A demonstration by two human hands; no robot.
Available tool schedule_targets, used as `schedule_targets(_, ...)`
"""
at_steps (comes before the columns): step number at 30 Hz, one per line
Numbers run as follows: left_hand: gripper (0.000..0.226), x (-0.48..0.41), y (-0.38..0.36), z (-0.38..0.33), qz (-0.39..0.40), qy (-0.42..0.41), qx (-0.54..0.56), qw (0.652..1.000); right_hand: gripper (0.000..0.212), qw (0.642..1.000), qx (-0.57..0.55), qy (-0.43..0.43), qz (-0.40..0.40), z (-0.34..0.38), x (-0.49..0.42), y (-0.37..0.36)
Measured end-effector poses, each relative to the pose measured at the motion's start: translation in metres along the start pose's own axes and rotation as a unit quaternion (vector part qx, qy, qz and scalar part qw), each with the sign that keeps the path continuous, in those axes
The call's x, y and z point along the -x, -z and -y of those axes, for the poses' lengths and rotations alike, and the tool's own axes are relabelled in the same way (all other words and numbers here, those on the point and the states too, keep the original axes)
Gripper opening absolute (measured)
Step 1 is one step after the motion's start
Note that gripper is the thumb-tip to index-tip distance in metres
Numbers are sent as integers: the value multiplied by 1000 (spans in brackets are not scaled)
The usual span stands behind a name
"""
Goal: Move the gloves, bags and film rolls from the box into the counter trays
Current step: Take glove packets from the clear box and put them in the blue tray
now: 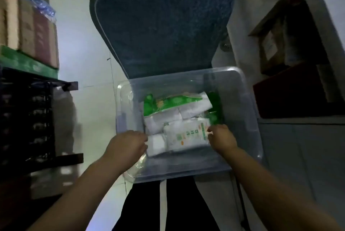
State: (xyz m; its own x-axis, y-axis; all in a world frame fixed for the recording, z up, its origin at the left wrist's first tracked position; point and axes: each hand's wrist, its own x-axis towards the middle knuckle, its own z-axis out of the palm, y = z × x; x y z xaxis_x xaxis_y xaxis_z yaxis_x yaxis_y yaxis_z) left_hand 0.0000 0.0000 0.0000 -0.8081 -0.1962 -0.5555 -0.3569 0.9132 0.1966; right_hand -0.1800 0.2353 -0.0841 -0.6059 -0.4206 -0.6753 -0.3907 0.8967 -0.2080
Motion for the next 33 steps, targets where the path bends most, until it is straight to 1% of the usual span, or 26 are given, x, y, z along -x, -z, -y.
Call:
schedule_targets(1,23,-8,-5,-5,10,4,-4,1000,28,1000,10,-8,4,-5,-10,-2)
schedule_targets(3,25,-23,-17,-12,1,4,13,1000,30,999,-26,-34,-15,-15,-32,-8)
schedule_targets(5,28,-34,-24,-21,16,12,11,1000,33,989,-118,-82,-13,-19,-47,-11)
schedule_targets(7,27,-41,-32,-27,28,11,2,1000,39,964,-226,-141,4,-20,-56,-18)
schedule_targets(9,25,-46,-34,-32,27,18,4,999,48,935,-297,-193,11,-19,-61,-19)
schedule_targets(10,25,-47,-33,-35,30,23,6,999,50,927,-308,-212,9,-19,-62,-19)
schedule_targets(11,25,-48,-32,-37,33,27,9,999,51,927,-303,-219,8,-19,-62,-20)
schedule_targets(13,25,-49,-31,-42,35,21,12,999,53,940,-265,-212,20,-20,-59,-22)
schedule_targets(14,25,-50,-30,-44,35,17,13,999,55,941,-264,-209,25,-21,-57,-23)
schedule_targets(16,25,-52,-28,-48,31,10,18,999,58,927,-309,-208,36,-23,-57,-25)
schedule_targets(18,25,-55,-27,-52,27,5,20,999,57,913,-345,-215,41,-23,-60,-26)
schedule_targets(21,25,-60,-31,-56,30,1,5,1000,42,913,-352,-207,26,-23,-63,-29)
schedule_targets(25,27,-65,-37,-61,58,-1,-24,998,7,935,-314,-161,-32,-19,-50,-19)
schedule_targets(26,27,-65,-37,-63,67,-3,-25,997,7,939,-310,-145,-43,-16,-43,-15)
schedule_targets(29,33,-63,-36,-73,83,-19,-19,996,15,943,-314,-93,-62,-9,-22,2)
schedule_targets(31,45,-60,-36,-80,66,-32,13,997,22,930,-356,-69,-55,-3,-5,16)
schedule_targets(32,55,-58,-35,-84,51,-39,37,997,21,915,-394,-74,-47,1,3,24)
schedule_targets(33,67,-56,-34,-88,36,-48,60,996,17,892,-442,-84,-41,6,11,32)
